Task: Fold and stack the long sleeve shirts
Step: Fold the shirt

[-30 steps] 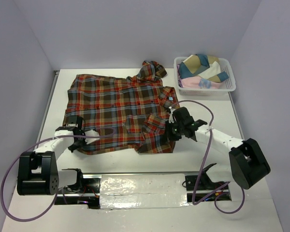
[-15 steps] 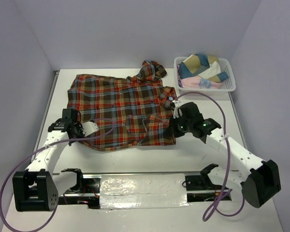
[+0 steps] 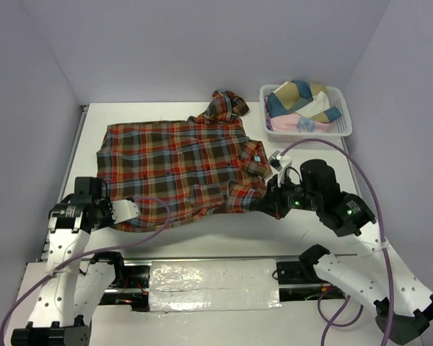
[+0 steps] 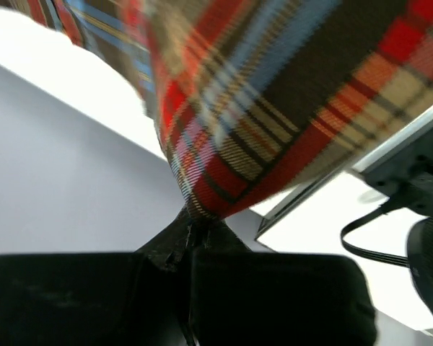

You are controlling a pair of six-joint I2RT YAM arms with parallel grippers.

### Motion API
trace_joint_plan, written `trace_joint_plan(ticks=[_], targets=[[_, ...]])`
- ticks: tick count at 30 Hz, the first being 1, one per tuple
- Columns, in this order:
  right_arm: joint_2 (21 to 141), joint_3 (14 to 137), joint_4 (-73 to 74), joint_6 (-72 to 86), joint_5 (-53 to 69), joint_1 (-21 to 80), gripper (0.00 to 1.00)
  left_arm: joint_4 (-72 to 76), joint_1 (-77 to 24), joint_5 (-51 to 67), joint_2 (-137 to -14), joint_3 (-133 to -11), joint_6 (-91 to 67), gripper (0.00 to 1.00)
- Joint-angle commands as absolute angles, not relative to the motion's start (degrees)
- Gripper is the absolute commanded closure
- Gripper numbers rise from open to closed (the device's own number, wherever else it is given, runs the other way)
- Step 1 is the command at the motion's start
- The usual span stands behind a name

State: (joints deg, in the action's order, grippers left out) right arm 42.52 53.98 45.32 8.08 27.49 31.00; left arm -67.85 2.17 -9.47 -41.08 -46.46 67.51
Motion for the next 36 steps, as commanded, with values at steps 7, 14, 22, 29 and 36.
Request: trace_joint_plan(ticks=[7,14,22,29,36], targets=[[57.80,65.47,39.04,0.53,15.65,30.85,1.00,-58.54,2.55,-7.20,-61.04,-54.40,51.53,1.00],[75.57,69.16,19.97,-4.92,12.13,24.45,1.00,-51.77,7.21,-7.82,-75.49,-60.56,43.34,1.00],[87.97,74.79,16.88,-7.38,11.60,23.64,1.00,-48.70,10.45,-10.63,-82.88,-58.10,39.55,1.00],[94.38,79.44,14.59,-7.38,13.79,23.82,1.00,-49.65,12.48,-10.37,-85.52,-55.99,38.85,1.00],[99.58,82.44,15.38,-6.68,13.62,24.35,1.00,-48.60,13.36,-12.48,-86.48,-53.96,37.27,0.95]])
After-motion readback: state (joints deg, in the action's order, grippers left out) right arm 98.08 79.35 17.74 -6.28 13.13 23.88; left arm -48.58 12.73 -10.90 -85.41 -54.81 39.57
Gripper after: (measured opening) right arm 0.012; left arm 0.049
